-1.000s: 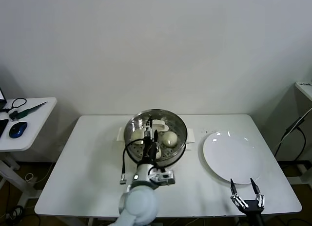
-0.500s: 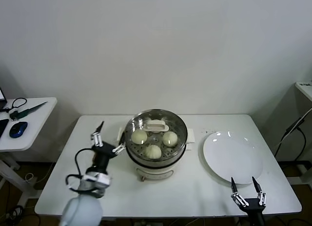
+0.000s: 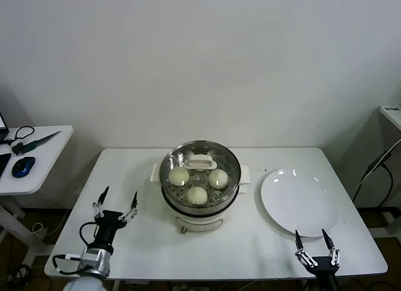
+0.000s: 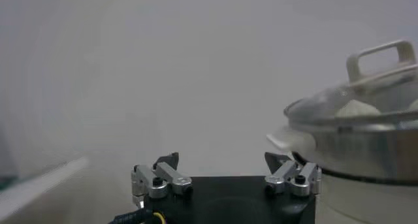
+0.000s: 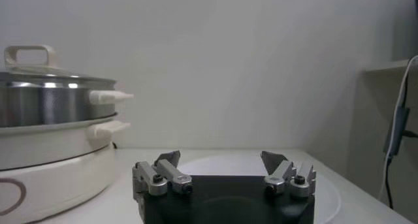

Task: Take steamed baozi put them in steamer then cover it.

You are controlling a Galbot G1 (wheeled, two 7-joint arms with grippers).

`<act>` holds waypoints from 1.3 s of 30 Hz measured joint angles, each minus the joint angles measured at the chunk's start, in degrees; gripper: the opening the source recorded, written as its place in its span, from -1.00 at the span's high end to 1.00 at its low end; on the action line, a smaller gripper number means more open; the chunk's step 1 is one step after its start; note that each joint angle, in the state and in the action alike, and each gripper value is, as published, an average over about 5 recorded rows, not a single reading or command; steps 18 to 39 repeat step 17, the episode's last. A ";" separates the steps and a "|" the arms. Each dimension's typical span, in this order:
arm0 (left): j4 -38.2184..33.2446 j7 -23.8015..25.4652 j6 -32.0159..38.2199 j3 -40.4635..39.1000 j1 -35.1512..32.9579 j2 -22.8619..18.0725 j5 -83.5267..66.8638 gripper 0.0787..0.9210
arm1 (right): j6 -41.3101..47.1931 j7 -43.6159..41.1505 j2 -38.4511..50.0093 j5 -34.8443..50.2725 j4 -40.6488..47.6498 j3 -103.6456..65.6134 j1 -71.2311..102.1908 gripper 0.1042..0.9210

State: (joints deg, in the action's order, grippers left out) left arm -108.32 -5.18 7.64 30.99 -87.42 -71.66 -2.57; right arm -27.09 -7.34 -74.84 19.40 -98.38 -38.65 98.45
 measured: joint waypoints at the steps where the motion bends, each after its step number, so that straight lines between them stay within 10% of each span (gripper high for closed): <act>1: 0.46 0.12 0.57 0.01 -0.26 -0.13 -0.68 -0.77 | 0.07 0.02 0.00 -0.01 0.04 0.05 0.00 -0.76; 39: 4.09 0.91 4.91 0.34 -1.98 -1.00 -6.13 -0.77 | 0.67 0.25 -0.01 0.41 0.09 0.31 0.02 -0.76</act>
